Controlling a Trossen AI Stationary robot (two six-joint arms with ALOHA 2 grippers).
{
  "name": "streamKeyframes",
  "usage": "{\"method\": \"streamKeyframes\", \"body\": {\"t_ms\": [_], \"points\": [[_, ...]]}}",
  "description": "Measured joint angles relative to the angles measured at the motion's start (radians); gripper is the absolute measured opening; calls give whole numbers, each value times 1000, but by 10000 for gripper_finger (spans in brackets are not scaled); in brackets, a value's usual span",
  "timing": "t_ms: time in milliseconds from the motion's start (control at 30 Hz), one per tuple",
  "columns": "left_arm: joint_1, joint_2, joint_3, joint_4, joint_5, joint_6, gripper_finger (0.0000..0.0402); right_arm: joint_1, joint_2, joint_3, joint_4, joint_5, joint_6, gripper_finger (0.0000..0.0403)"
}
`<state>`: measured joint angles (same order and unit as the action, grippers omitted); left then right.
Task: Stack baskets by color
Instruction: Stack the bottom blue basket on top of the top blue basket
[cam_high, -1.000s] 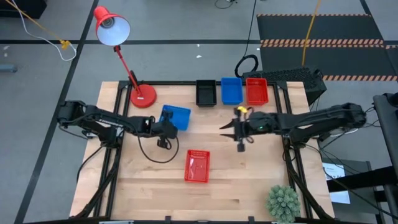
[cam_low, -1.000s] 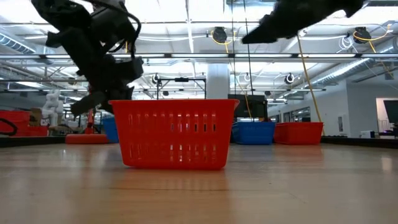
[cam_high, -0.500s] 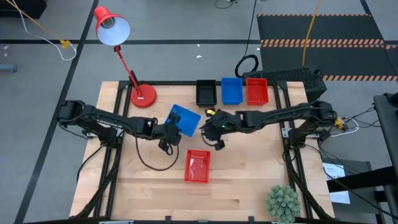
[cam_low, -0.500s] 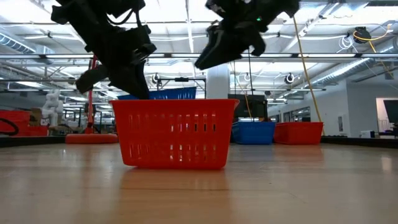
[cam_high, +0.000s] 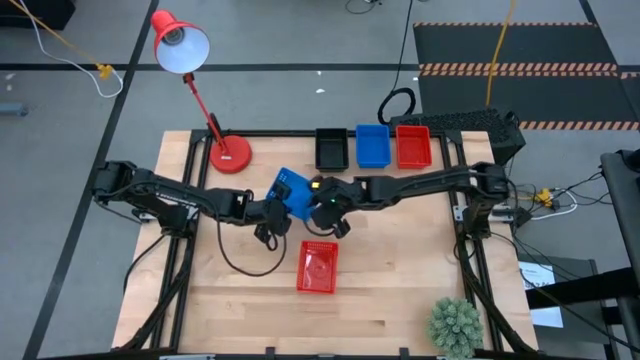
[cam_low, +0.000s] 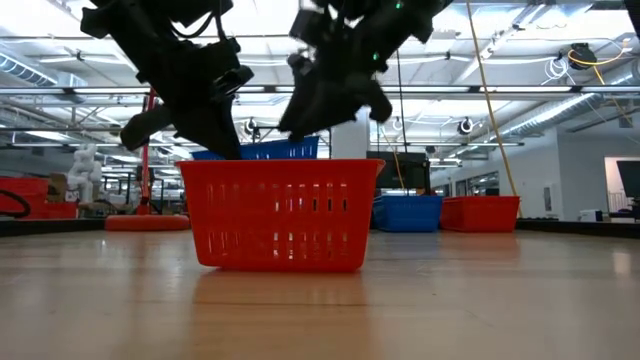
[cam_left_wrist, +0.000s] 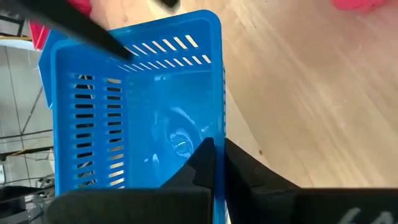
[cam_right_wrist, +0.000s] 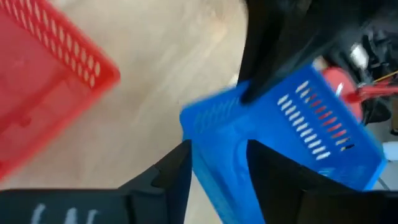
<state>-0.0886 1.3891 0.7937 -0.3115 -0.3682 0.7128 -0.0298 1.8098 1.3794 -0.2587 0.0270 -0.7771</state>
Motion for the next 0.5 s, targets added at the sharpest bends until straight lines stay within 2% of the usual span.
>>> {"method": "streamKeyframes", "body": {"t_ms": [133,267,500], "points": [[-5,0,0,-1,1,0,8,-15,23,0,-7,9,-36,150],[-4,0,0,1,0,10,20,-17,21,0,-12,24,-53,129],[-5,0,0,21,-1,12,9,-16,22,-1,-38,22,-61,46]]}}
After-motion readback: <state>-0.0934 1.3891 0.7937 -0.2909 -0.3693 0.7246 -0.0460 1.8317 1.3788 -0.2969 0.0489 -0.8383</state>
